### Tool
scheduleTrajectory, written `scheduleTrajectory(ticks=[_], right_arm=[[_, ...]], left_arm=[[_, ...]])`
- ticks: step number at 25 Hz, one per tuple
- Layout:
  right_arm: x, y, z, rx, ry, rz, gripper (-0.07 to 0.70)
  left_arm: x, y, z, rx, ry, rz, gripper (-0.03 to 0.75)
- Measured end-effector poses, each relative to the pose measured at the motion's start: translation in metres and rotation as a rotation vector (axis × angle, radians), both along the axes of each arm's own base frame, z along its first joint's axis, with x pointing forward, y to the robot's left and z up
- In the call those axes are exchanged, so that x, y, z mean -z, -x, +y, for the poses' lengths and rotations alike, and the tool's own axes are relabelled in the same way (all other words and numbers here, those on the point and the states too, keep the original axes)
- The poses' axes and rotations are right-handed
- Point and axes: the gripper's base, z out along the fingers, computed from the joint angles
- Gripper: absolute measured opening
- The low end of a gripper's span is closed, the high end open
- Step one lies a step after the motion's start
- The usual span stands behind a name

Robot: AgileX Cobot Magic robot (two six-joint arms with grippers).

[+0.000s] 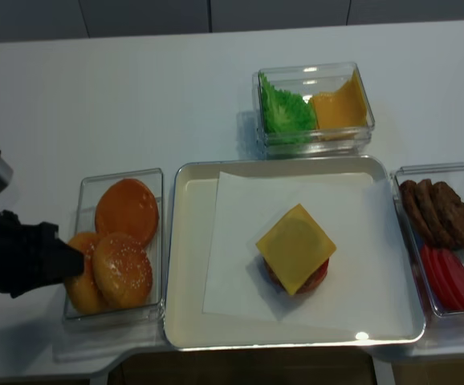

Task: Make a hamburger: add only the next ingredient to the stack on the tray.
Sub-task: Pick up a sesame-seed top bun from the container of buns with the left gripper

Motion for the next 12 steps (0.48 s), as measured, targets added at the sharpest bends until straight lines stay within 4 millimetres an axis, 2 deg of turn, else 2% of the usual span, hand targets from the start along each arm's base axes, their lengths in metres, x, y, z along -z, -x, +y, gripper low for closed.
scheduleTrajectory(ticks=[6,12], right_arm=[[0.000,0.000,0.000,0.001,-0.002,0.000,0.405],[0.000,0.000,0.000,0.001,-0.002,0.000,0.405]], left_arm=[[-0.009,0.001,-0.002,0.005,0.012,-0.056,0.166],[-0.034,-0.002,-0.002,0.008,-0.021,-0.157,0.164]])
